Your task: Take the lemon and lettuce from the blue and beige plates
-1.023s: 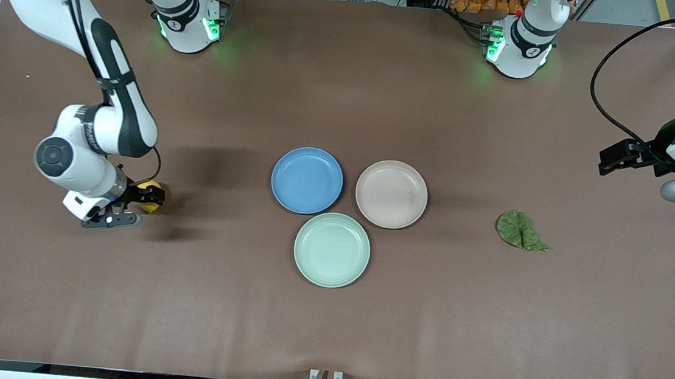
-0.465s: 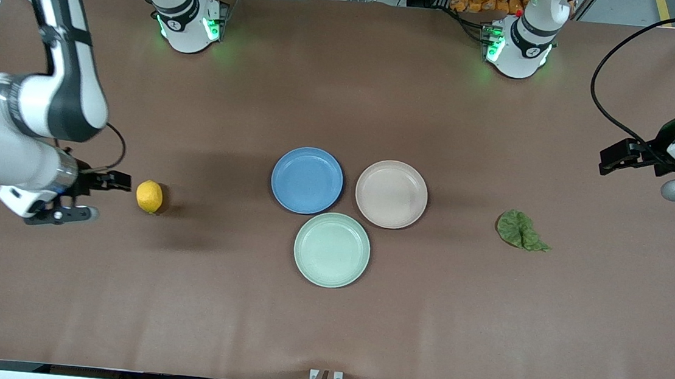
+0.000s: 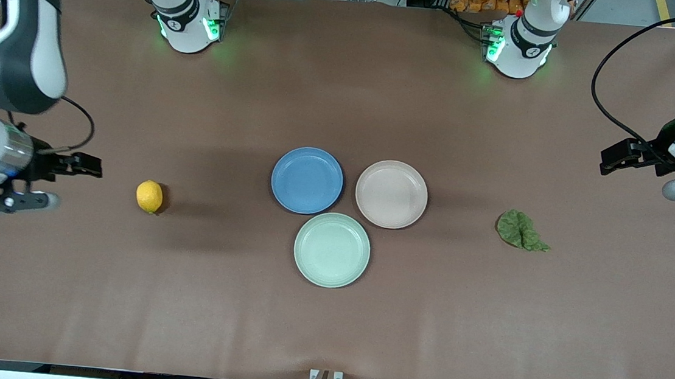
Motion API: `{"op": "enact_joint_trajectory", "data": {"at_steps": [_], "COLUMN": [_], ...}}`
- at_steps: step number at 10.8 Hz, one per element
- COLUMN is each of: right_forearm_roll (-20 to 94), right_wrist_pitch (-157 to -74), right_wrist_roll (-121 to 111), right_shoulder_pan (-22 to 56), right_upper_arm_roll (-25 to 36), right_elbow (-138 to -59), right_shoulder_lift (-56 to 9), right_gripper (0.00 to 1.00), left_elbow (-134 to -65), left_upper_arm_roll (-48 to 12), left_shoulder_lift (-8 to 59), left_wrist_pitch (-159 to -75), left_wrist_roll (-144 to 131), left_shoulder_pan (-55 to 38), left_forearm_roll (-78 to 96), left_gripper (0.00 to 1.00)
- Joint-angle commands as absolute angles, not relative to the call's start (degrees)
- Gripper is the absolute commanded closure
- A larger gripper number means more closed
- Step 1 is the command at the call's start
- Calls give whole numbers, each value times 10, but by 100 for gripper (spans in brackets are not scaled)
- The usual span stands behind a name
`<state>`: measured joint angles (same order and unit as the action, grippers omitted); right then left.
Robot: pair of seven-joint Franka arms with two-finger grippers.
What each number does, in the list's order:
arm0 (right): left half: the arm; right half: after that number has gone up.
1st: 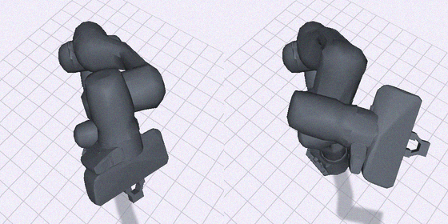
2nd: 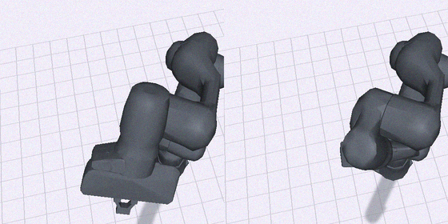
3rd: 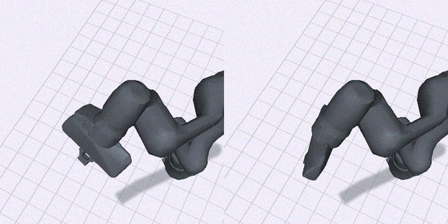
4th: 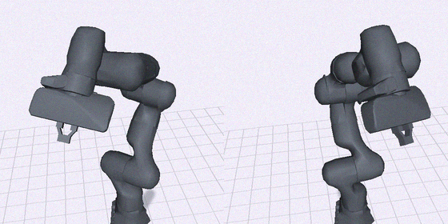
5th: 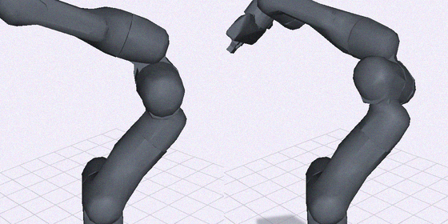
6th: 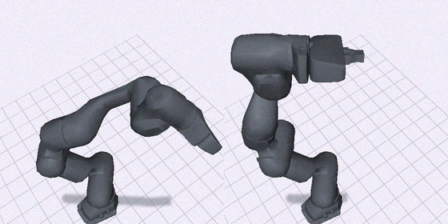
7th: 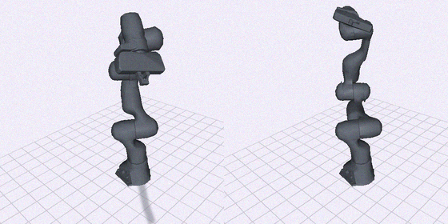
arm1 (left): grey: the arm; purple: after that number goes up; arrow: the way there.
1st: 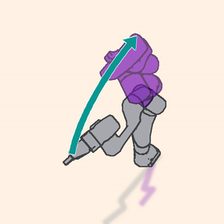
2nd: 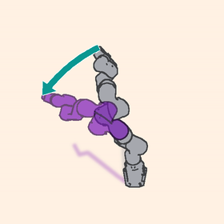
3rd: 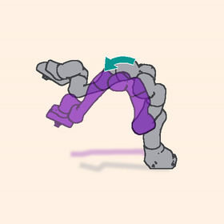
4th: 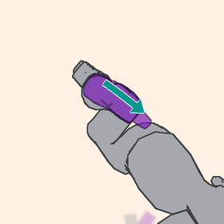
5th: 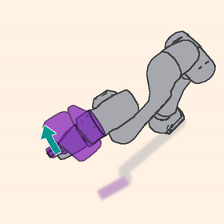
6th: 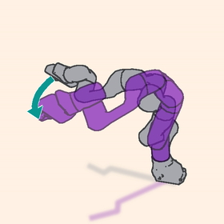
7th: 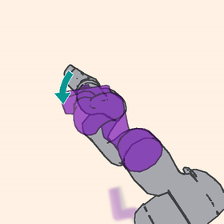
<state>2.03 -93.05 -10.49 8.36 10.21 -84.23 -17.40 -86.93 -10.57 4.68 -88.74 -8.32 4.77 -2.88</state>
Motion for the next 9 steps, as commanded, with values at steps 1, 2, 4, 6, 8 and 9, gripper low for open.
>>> {"op": "enact_joint_trajectory", "data": {"at_steps": [1,2,4,6,8,9], "right_forearm_roll": [39,47,78,79,80,79], "right_wrist_pitch": [-886,-865,-831,-799,-791,-791], "right_wrist_roll": [-99,-83,-42,-40,-40,-39], "right_shoulder_pan": [75,73,64,60,54,48], "right_upper_arm_roll": [102,102,102,100,100,101], "right_elbow": [-848,-852,-853,-854,-853,-850], "right_shoulder_lift": [-115,-92,-61,-42,-17,-11], "right_gripper": [0,0,0,0,0,0], "left_elbow": [-865,-864,-861,-861,-861,-861], "left_upper_arm_roll": [-107,-107,-108,-107,-107,-107], "left_shoulder_lift": [42,40,39,38,38,39], "left_wrist_pitch": [-876,-876,-877,-877,-877,-877], "left_wrist_roll": [-67,-65,-65,-66,-65,-65], "left_shoulder_pan": [52,53,54,52,52,53], "left_forearm_roll": [-27,-27,-28,-28,-28,-28], "left_gripper": [0,0,0,0,0,0]}}
